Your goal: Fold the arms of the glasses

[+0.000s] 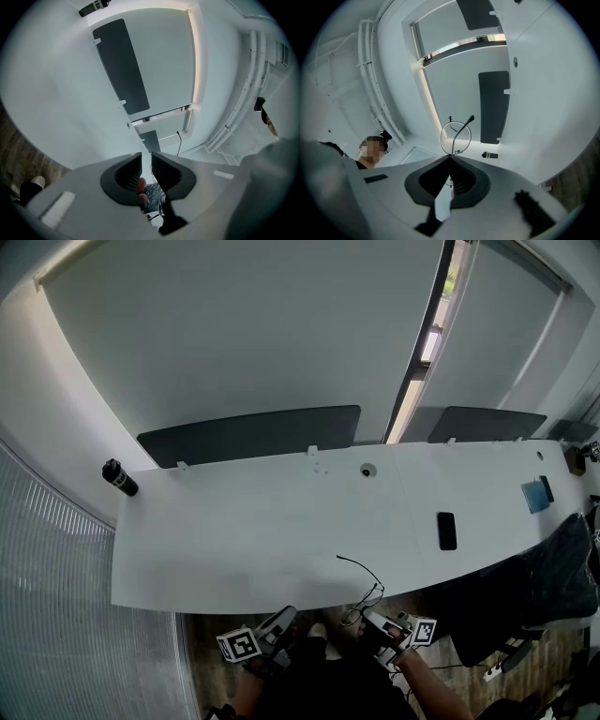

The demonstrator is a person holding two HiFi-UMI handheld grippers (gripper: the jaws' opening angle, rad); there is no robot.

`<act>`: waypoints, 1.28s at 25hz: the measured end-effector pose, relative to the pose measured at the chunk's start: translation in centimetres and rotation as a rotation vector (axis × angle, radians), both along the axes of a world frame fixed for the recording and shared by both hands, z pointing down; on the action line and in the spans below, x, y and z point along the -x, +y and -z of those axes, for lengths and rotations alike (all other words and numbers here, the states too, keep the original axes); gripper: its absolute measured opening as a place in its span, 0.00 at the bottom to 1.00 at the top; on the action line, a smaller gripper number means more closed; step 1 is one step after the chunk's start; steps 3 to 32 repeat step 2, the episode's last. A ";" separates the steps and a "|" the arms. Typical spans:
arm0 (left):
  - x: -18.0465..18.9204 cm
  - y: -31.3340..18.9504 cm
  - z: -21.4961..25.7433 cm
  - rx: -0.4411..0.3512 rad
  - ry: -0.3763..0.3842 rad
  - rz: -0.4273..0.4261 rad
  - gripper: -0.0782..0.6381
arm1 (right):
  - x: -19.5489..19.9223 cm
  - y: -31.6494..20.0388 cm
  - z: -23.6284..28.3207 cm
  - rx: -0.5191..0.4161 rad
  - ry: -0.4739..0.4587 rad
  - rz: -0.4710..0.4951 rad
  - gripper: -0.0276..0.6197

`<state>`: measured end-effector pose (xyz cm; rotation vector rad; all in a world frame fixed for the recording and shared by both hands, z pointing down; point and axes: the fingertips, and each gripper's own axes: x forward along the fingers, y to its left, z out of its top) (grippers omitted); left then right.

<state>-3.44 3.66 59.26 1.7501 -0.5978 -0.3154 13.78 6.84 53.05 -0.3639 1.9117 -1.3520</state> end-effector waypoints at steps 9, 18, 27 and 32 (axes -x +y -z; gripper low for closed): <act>0.1 0.2 0.0 0.007 -0.001 0.003 0.18 | 0.2 0.1 0.1 0.001 0.000 0.004 0.06; 0.1 0.2 0.0 0.007 -0.001 0.003 0.18 | 0.2 0.1 0.1 0.001 0.000 0.004 0.06; 0.1 0.2 0.0 0.007 -0.001 0.003 0.18 | 0.2 0.1 0.1 0.001 0.000 0.004 0.06; 0.1 0.2 0.0 0.007 -0.001 0.003 0.18 | 0.2 0.1 0.1 0.001 0.000 0.004 0.06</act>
